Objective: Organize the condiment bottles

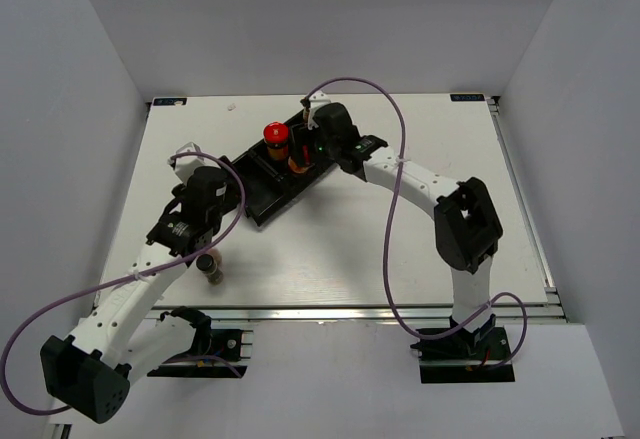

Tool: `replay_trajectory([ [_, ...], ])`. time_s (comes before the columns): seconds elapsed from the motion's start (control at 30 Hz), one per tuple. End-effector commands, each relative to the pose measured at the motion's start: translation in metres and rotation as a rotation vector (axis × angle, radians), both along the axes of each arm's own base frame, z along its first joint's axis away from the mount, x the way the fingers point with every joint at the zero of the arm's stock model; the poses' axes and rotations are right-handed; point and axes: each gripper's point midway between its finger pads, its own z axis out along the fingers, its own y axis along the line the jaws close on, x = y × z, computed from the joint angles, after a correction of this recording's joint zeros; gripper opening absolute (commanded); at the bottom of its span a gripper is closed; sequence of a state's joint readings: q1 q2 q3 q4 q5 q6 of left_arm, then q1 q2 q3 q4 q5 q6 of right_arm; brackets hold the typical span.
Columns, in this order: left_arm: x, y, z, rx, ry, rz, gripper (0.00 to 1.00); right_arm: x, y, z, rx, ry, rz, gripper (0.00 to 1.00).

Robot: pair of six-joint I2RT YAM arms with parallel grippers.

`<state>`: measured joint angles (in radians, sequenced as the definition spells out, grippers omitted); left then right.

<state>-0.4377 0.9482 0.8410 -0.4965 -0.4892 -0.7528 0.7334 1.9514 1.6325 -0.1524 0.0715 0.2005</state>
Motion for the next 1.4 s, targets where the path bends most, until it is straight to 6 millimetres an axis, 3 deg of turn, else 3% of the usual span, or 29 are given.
replay_trajectory([
  [0.0, -0.002, 0.003, -0.004, 0.002, 0.006, 0.014, 0.98, 0.024, 0.033, 0.098, 0.198, -0.250, 0.037, 0.24],
  [0.07, -0.002, 0.003, -0.005, 0.003, 0.009, 0.014, 0.98, 0.028, 0.036, 0.097, 0.191, -0.254, 0.031, 0.27],
  [0.37, -0.003, 0.006, -0.006, 0.010, 0.008, 0.022, 0.98, 0.043, 0.041, 0.055, 0.087, -0.238, -0.009, 0.27],
  [0.5, -0.004, 0.007, -0.005, 0.012, 0.011, 0.025, 0.98, 0.046, 0.044, 0.055, 0.060, -0.257, -0.032, 0.39],
  [0.57, -0.005, 0.007, -0.005, 0.010, 0.015, 0.028, 0.98, 0.044, 0.043, 0.045, 0.015, -0.247, -0.039, 0.43],
  [0.7, -0.008, 0.008, -0.006, 0.008, 0.034, 0.033, 0.98, 0.044, 0.047, 0.040, -0.009, -0.244, -0.039, 0.67],
  [0.77, -0.010, 0.008, -0.006, 0.004, 0.044, 0.038, 0.98, 0.044, 0.049, 0.040, -0.008, -0.242, -0.042, 0.74],
  [0.83, -0.012, 0.009, -0.004, -0.001, 0.048, 0.046, 0.98, 0.043, 0.049, 0.041, -0.005, -0.240, -0.047, 0.89],
  [1.13, -0.038, 0.009, -0.011, -0.029, 0.174, 0.037, 0.98, 0.036, 0.043, 0.066, 0.042, -0.261, -0.062, 0.89],
  [1.23, -0.056, 0.017, -0.019, -0.037, 0.231, 0.075, 0.98, 0.030, 0.031, 0.086, 0.077, -0.287, -0.098, 0.89],
  [1.27, -0.064, 0.021, -0.024, -0.028, 0.259, 0.088, 0.98, 0.028, 0.025, 0.078, 0.065, -0.278, -0.112, 0.89],
  [1.3, -0.067, 0.024, -0.027, -0.030, 0.268, 0.109, 0.98, 0.029, 0.020, 0.083, 0.075, -0.296, -0.135, 0.89],
  [1.33, -0.073, 0.028, -0.030, -0.024, 0.282, 0.122, 0.98, 0.025, 0.015, 0.098, 0.103, -0.314, -0.147, 0.89],
  [1.37, -0.076, 0.031, -0.031, -0.021, 0.287, 0.138, 0.98, 0.022, 0.009, 0.088, 0.089, -0.300, -0.157, 0.89],
])
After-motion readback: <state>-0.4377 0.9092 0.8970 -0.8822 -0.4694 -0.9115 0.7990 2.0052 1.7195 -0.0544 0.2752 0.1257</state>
